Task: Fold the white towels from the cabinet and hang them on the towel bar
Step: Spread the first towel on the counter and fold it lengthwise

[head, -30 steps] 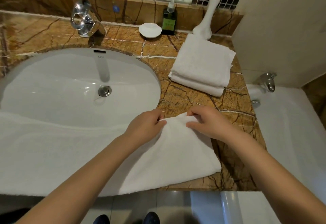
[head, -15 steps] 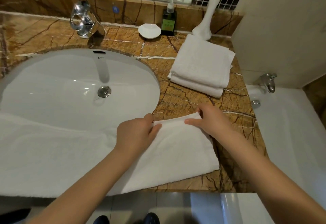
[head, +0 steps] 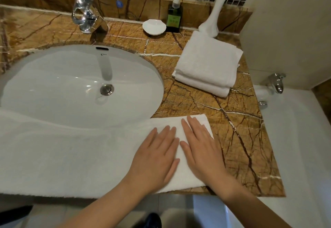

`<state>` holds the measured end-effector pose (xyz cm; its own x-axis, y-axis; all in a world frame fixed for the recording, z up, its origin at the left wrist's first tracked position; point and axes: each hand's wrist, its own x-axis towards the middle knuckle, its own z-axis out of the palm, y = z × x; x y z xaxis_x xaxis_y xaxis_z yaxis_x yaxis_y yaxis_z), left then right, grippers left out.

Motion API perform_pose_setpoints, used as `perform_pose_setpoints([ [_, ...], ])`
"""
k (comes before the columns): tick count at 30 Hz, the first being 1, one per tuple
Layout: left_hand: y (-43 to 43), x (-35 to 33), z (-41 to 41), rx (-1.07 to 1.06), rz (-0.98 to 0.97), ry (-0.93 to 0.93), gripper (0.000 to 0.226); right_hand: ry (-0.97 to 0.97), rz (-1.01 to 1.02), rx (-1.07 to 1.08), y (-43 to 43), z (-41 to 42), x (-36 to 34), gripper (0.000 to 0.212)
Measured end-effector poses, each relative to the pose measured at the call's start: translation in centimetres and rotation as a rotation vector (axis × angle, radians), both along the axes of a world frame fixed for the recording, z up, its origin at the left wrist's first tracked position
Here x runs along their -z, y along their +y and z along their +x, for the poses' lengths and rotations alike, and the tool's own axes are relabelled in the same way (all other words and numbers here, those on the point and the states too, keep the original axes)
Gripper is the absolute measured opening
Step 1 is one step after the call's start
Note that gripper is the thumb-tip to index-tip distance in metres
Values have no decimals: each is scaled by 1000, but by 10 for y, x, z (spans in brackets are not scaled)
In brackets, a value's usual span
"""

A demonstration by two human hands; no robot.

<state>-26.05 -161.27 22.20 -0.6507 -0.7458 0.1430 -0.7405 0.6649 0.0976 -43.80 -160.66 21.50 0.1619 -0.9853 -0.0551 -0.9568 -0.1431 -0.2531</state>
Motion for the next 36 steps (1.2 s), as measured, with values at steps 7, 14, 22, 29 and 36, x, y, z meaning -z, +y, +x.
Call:
perform_pose_setpoints([
  [7,28,8,-6,94,157,-141,73,97,39,-71,-8,-18,0,59],
  [14,8,-19,0,-19,223,130,49,176,104,-33,-3,-84,-5,62],
  [22,2,-6,125,-407,295,24,58,7,56,-29,8,-26,-22,59],
  [29,30,4,142,-468,312,-68,58,122,93,-102,31,2,-5,62],
  [36,31,-2,155,-402,333,80,54,77,131,-80,33,2,-13,62],
])
